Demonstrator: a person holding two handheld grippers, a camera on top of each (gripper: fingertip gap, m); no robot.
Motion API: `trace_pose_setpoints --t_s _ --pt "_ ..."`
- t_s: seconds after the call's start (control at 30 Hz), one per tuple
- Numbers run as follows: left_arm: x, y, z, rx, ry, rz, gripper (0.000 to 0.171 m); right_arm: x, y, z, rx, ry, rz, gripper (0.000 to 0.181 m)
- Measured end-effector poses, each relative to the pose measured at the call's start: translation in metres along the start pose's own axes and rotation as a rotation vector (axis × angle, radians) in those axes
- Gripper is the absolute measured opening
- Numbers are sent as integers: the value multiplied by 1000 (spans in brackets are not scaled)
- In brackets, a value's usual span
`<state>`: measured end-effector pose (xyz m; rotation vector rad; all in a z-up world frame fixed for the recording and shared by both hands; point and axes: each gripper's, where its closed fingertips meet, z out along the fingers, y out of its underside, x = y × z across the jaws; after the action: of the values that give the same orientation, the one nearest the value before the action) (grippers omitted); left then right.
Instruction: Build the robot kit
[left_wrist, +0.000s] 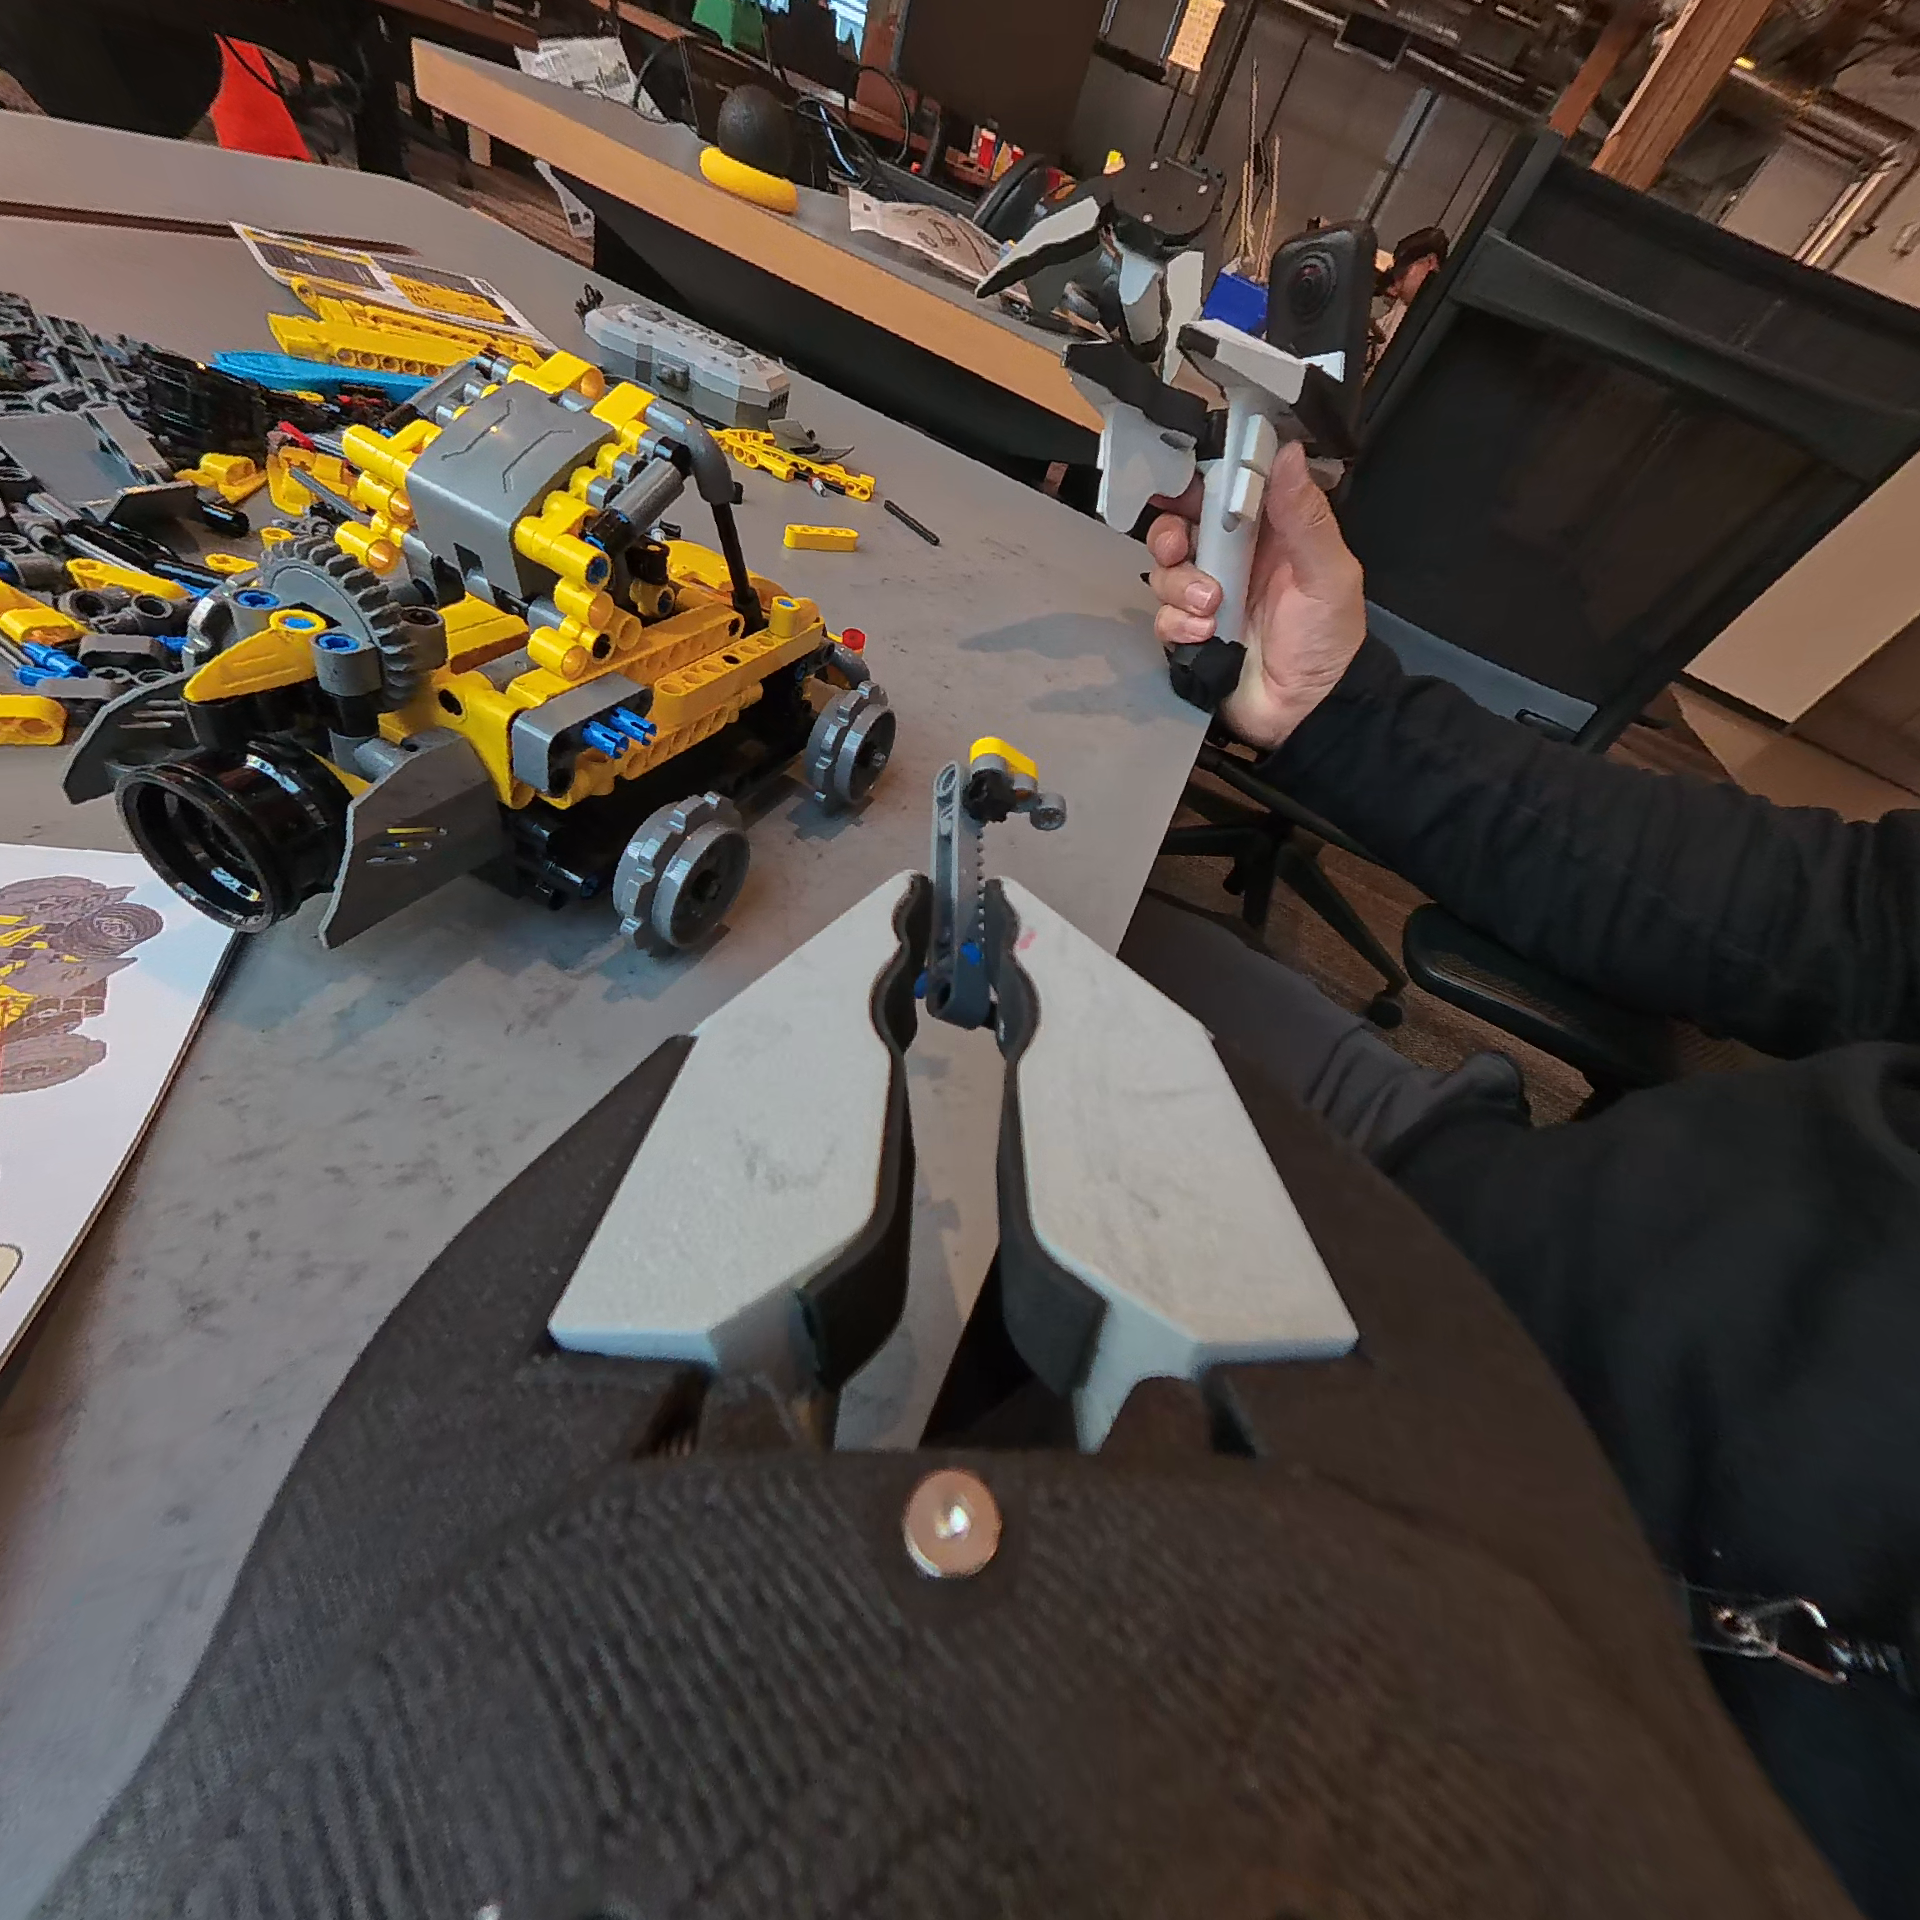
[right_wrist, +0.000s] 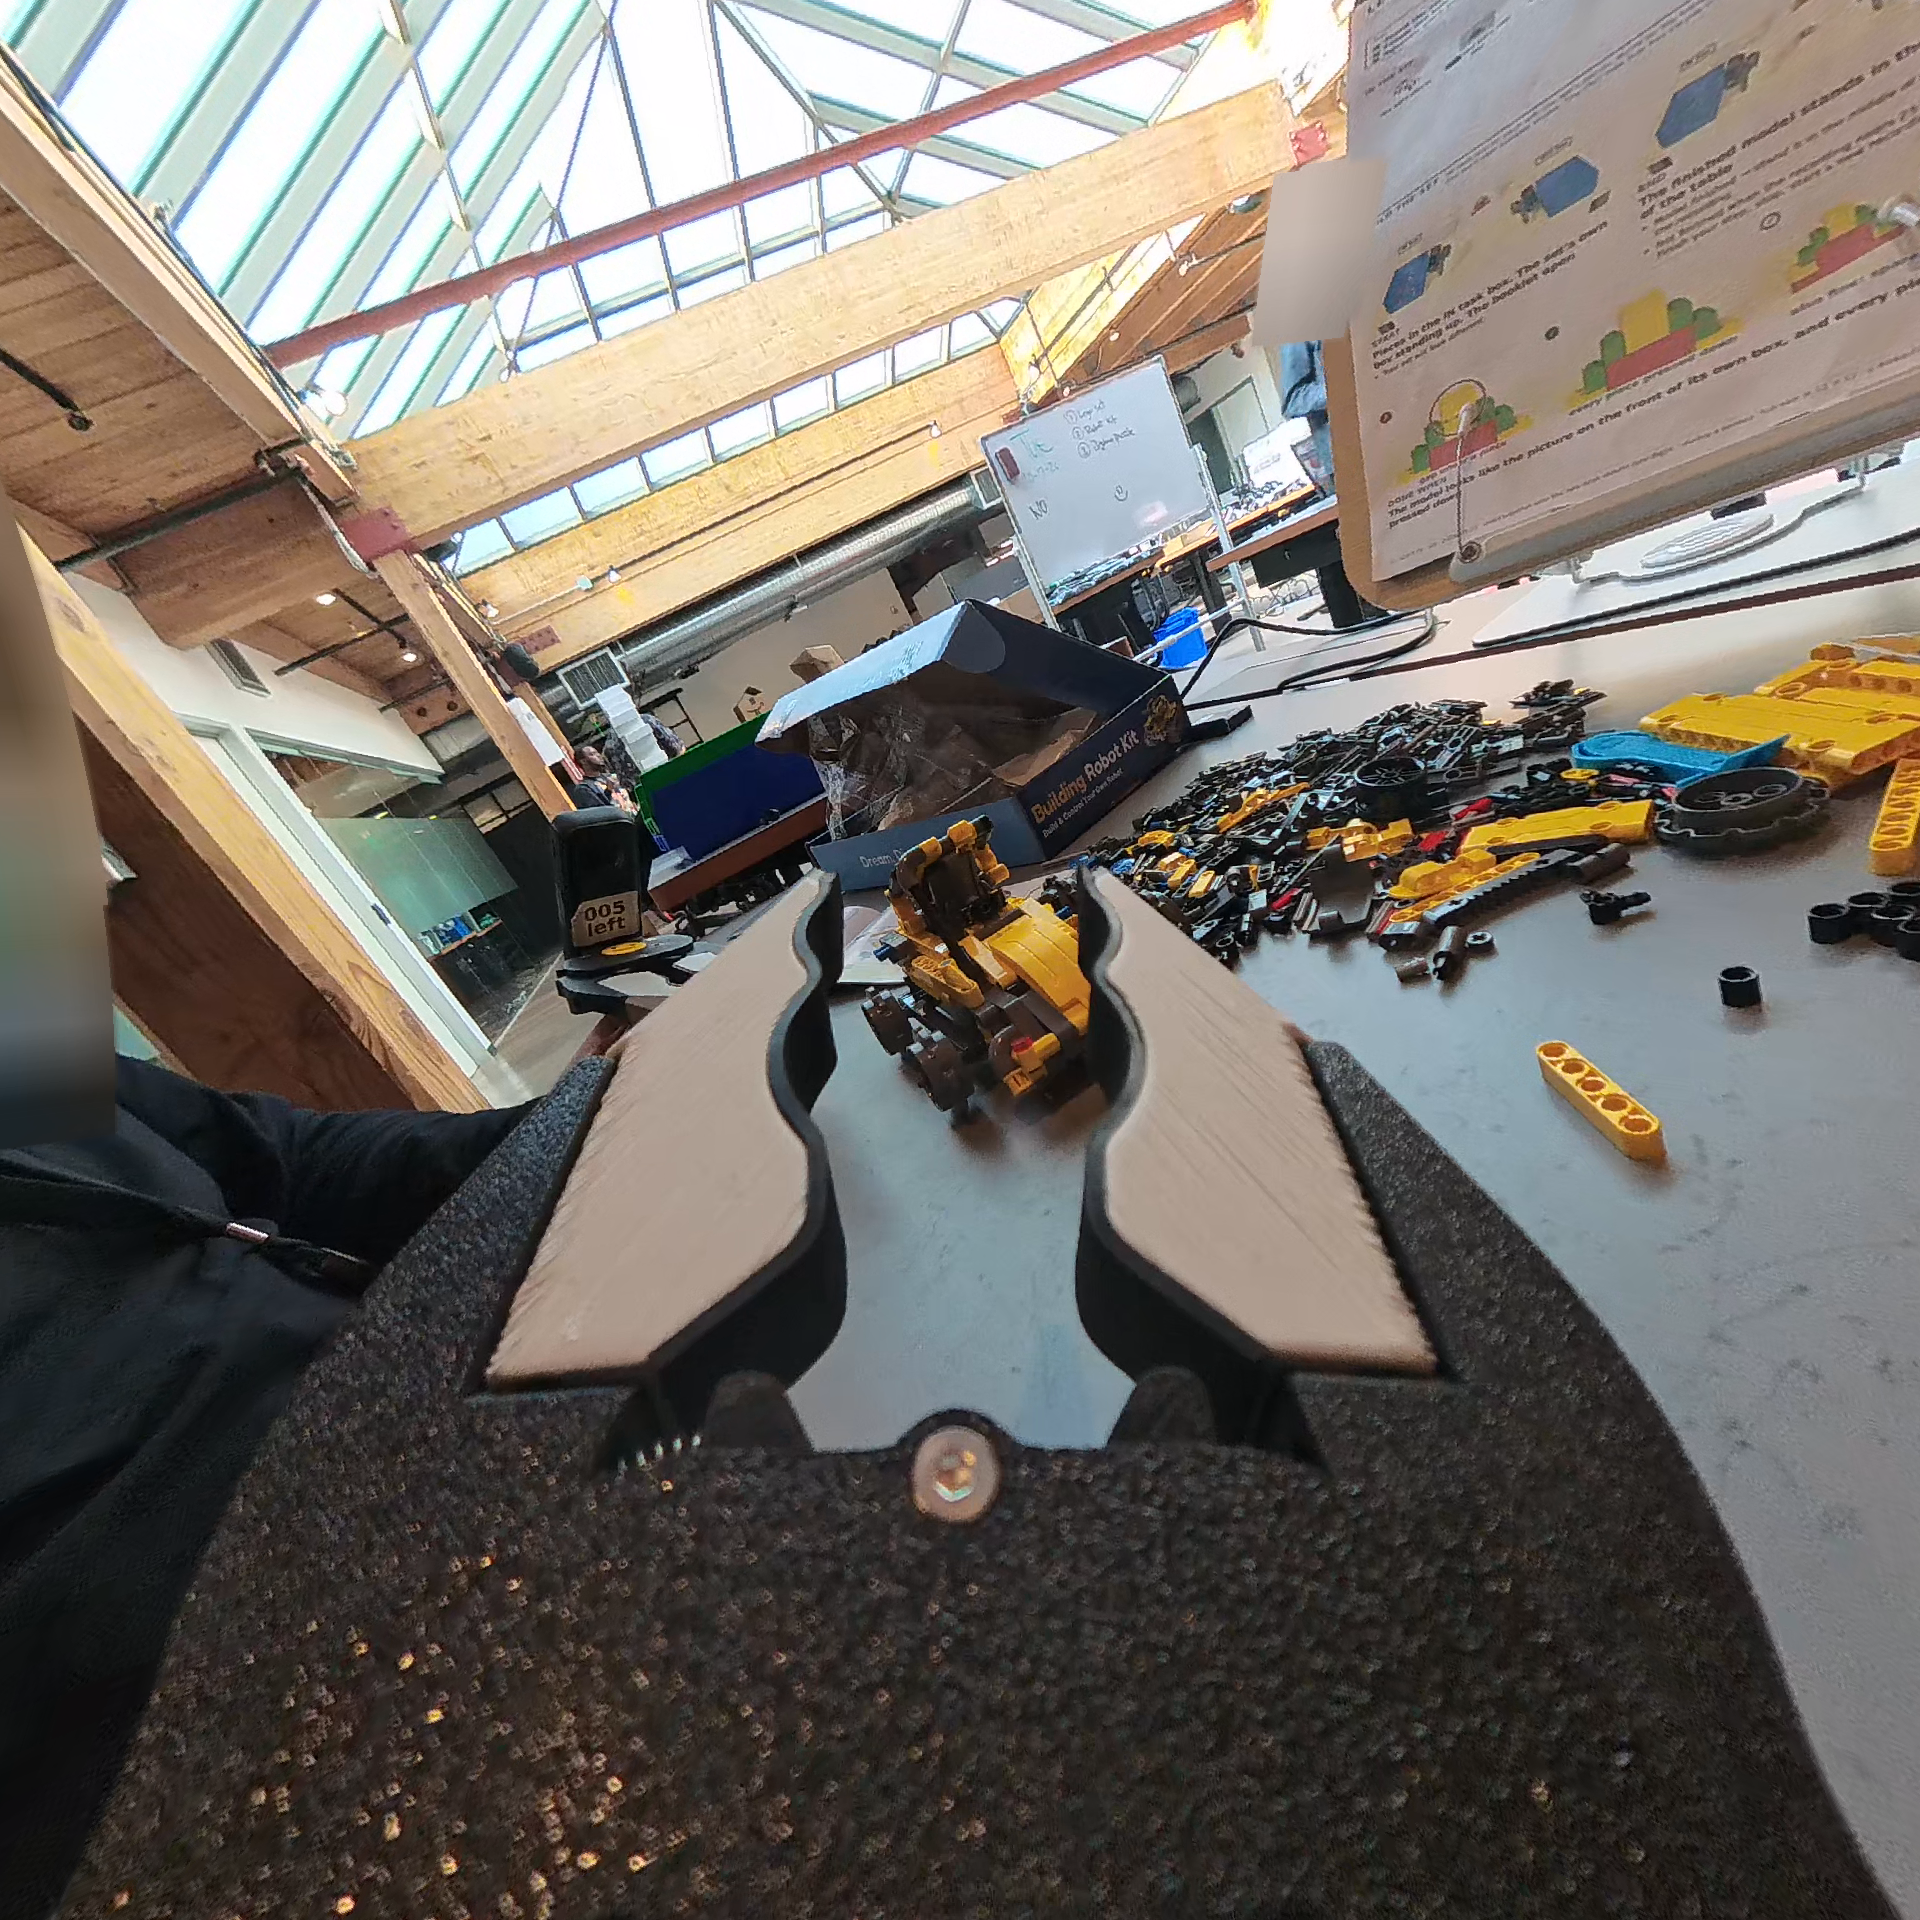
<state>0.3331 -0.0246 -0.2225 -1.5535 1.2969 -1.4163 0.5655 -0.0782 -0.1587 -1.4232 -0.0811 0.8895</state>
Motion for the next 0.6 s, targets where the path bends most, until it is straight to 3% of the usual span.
trace_pose_setpoints --t_s 0.6 --pt "4 1 2 -11 18 3 7 -8 11 9 -74 10 -59 45"
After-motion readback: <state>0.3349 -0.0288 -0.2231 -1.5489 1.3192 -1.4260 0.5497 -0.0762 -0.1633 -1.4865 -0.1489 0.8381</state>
